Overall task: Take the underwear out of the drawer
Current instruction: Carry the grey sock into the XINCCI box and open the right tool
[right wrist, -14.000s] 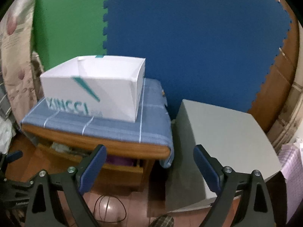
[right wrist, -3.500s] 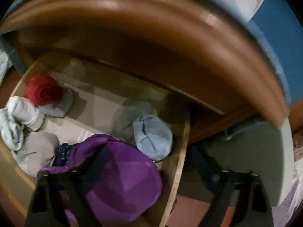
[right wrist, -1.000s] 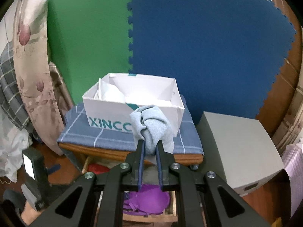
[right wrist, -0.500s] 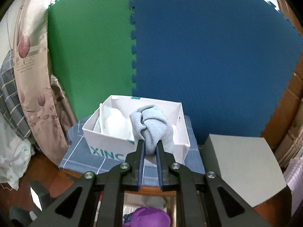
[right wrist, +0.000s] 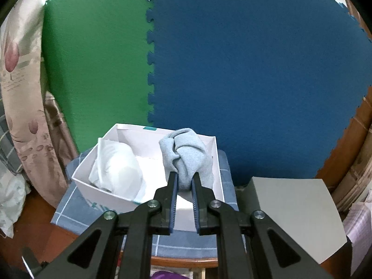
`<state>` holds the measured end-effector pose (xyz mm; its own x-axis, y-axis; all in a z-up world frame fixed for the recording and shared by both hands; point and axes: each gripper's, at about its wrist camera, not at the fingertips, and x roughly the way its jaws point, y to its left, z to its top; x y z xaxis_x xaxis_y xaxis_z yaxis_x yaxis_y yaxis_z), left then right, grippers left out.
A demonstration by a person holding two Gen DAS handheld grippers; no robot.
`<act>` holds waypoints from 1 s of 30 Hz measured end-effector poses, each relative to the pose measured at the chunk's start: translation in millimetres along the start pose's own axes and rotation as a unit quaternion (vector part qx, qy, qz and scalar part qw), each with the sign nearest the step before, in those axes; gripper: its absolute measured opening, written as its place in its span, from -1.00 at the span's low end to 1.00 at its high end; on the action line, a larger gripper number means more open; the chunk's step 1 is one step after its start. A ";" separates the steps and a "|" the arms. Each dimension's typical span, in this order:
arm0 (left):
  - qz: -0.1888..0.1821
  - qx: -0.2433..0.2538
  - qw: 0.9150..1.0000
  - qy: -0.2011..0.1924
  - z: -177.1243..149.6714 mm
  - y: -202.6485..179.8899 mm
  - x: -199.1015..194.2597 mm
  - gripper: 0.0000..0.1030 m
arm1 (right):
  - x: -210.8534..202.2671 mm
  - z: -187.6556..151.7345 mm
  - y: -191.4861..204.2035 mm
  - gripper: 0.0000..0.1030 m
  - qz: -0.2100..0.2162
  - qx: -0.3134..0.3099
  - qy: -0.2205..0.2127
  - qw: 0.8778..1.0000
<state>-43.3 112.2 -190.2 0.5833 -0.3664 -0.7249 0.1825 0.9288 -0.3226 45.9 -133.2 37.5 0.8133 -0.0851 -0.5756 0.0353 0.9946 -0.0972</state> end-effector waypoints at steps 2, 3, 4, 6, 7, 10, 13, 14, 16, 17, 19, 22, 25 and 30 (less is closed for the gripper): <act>-0.001 0.000 1.000 0.000 0.0 -0.7 -0.4 0.95 | 8.9 3.0 0.0 -0.78 -0.003 0.001 0.005 1.000; -0.002 0.000 1.000 0.000 0.3 -1.1 -0.5 0.95 | 12.3 3.6 -0.2 -0.78 -0.002 0.002 0.006 1.000; -0.002 0.000 1.000 -0.001 0.3 -0.8 -0.9 0.95 | 17.5 4.6 -0.1 -0.78 -0.002 0.002 0.010 1.000; -0.002 0.000 1.000 -0.002 1.0 -0.8 -0.8 0.95 | 28.1 5.6 0.4 -0.78 -0.004 0.003 0.019 1.000; -0.002 0.000 1.000 -0.001 0.2 -0.8 -0.8 0.95 | 31.7 5.1 0.5 -0.78 -0.004 0.003 0.022 1.000; -0.005 0.003 1.000 0.003 -0.6 -3.0 -0.2 0.95 | 45.7 4.9 1.3 -0.77 -0.008 0.002 0.030 1.000; -0.007 0.001 1.000 0.004 -1.2 -3.9 -1.1 0.95 | 58.0 3.1 2.1 -0.77 -0.006 0.005 0.039 0.999; -0.008 0.001 1.000 0.006 -1.7 -3.8 -1.1 0.95 | 62.6 2.4 2.4 -0.77 -0.004 0.006 0.041 0.999; -0.008 0.000 1.000 0.010 -3.0 -3.9 -0.3 0.95 | 70.3 1.1 3.4 -0.78 -0.001 0.008 0.048 0.999; -0.009 -0.001 1.000 0.013 -3.3 -4.0 0.5 0.95 | 74.0 0.6 2.2 -0.78 0.002 0.013 0.051 0.999; -0.011 -0.006 1.000 0.017 -3.6 -3.2 2.2 0.95 | 81.4 0.4 0.1 -0.78 0.008 0.021 0.056 0.998; -0.016 -0.010 1.000 0.023 -3.3 -3.5 4.4 0.95 | 97.1 -0.8 -3.4 -0.78 0.014 0.030 0.067 0.997; -0.025 -0.009 0.999 0.026 -2.9 -6.3 4.2 0.95 | 116.2 -4.4 -7.2 -0.77 0.021 0.042 0.081 0.996; -0.029 0.004 0.999 0.025 -4.0 -8.7 2.2 0.95 | 136.7 -4.9 -3.7 -0.77 0.020 0.038 0.087 0.995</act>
<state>-46.8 103.1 -191.5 0.5311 -0.4216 -0.7350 0.2208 0.9063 -0.3603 154.1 -148.8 -44.8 0.7027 -0.0470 -0.7099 0.0532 0.9985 -0.0134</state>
